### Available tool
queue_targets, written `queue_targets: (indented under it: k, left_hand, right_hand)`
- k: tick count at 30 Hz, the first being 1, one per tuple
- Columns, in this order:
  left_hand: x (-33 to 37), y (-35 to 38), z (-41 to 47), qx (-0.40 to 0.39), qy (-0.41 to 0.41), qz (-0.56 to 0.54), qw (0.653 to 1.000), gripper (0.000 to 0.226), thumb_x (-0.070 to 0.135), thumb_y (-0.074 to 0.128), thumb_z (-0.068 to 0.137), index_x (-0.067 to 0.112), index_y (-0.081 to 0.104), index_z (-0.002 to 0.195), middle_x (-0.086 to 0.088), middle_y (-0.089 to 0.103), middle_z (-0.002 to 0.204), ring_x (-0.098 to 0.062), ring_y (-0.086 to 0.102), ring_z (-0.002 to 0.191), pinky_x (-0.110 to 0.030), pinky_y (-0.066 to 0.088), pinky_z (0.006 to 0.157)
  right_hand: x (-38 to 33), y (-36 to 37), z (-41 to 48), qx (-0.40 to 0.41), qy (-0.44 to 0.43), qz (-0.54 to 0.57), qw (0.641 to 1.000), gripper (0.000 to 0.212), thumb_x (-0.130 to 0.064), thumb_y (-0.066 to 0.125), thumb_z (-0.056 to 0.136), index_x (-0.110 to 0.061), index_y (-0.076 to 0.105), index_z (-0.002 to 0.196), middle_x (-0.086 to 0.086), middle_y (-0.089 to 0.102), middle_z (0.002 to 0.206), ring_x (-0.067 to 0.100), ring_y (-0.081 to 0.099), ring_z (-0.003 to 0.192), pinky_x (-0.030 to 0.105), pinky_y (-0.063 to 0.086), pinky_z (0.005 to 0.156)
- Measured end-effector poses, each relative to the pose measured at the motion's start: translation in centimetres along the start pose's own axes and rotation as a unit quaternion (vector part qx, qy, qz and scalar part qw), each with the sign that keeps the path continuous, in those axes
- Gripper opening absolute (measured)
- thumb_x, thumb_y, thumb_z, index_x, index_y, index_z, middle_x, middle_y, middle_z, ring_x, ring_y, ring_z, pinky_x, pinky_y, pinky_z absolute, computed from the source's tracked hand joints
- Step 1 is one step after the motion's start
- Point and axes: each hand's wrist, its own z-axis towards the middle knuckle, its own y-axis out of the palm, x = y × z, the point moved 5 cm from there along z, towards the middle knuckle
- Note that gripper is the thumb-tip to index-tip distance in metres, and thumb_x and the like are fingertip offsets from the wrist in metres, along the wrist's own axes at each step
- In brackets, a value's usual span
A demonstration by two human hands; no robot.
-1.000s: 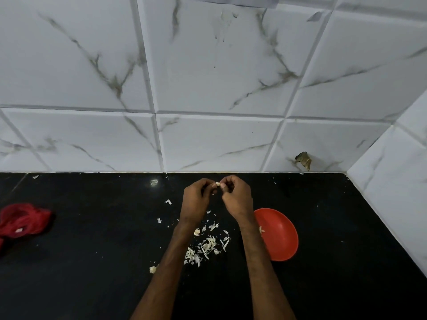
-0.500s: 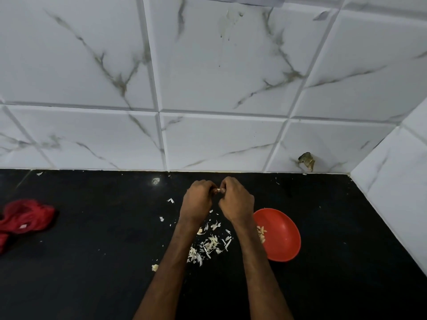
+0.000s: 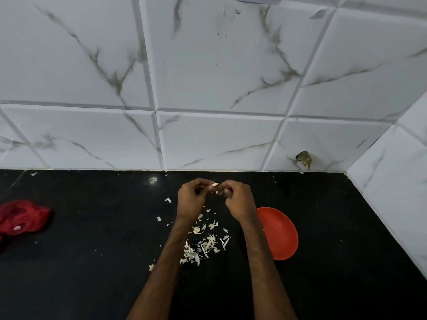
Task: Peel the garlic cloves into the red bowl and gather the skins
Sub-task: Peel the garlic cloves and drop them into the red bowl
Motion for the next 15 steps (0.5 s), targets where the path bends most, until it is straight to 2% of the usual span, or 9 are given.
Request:
queue_targets:
  k: [3, 5, 8, 9, 12, 15]
  left_hand:
    - [-0.3, 0.0, 0.1, 0.003, -0.023, -0.055, 0.998, 0.007, 0.007, 0.071, 0.090, 0.007, 0.075, 0.096, -0.002, 0.076, 0.085, -0.007, 0.071, 0.076, -0.020, 0.055, 0.068]
    - [-0.6, -0.1, 0.2, 0.000, -0.036, -0.072, 0.997, 0.007, 0.008, 0.070, 0.091, 0.005, 0.074, 0.096, -0.005, 0.076, 0.084, -0.005, 0.068, 0.068, -0.018, 0.051, 0.063]
    - [-0.6, -0.1, 0.4, -0.015, -0.022, -0.053, 0.998, 0.007, 0.010, 0.070, 0.091, 0.008, 0.074, 0.096, -0.003, 0.076, 0.085, -0.013, 0.073, 0.082, -0.029, 0.057, 0.078]
    - [-0.4, 0.0, 0.3, -0.016, -0.014, -0.039, 0.999, 0.006, 0.010, 0.069, 0.092, 0.009, 0.074, 0.095, -0.001, 0.076, 0.083, -0.013, 0.073, 0.083, -0.029, 0.057, 0.080]
    - [0.4, 0.2, -0.2, -0.016, 0.029, 0.079, 0.996, 0.011, 0.018, 0.061, 0.098, 0.016, 0.070, 0.092, 0.006, 0.072, 0.079, -0.009, 0.068, 0.076, -0.029, 0.055, 0.071]
    - [1.1, 0.8, -0.9, -0.015, 0.053, 0.229, 0.972, 0.016, 0.028, 0.047, 0.103, 0.021, 0.057, 0.093, 0.007, 0.064, 0.081, -0.013, 0.059, 0.071, -0.035, 0.046, 0.064]
  right_hand:
    - [-0.5, 0.0, 0.1, 0.005, -0.015, 0.059, 0.998, 0.018, -0.003, 0.064, 0.094, -0.015, 0.074, 0.103, -0.007, 0.074, 0.088, 0.003, 0.068, 0.082, 0.030, 0.058, 0.077]
    - [-0.9, 0.1, 0.1, 0.017, -0.015, 0.125, 0.992, 0.013, -0.006, 0.068, 0.092, -0.015, 0.074, 0.099, -0.008, 0.074, 0.085, 0.005, 0.069, 0.082, 0.029, 0.057, 0.074]
    - [-1.2, 0.0, 0.0, 0.055, -0.004, 0.158, 0.986, 0.010, -0.009, 0.071, 0.090, -0.018, 0.074, 0.088, -0.007, 0.073, 0.078, 0.007, 0.069, 0.075, 0.031, 0.057, 0.067]
    - [-1.1, 0.0, 0.1, 0.064, 0.006, 0.158, 0.985, 0.010, -0.009, 0.071, 0.090, -0.018, 0.073, 0.086, -0.007, 0.073, 0.075, 0.005, 0.068, 0.070, 0.029, 0.055, 0.065]
    - [-0.8, 0.3, -0.1, 0.082, 0.045, 0.153, 0.984, 0.015, -0.012, 0.069, 0.093, -0.020, 0.068, 0.079, -0.007, 0.071, 0.068, 0.000, 0.062, 0.058, 0.026, 0.050, 0.061]
    - [-0.9, 0.7, -0.1, 0.099, 0.072, 0.154, 0.980, 0.018, -0.015, 0.068, 0.094, -0.023, 0.065, 0.077, -0.008, 0.068, 0.071, 0.002, 0.063, 0.063, 0.030, 0.053, 0.064]
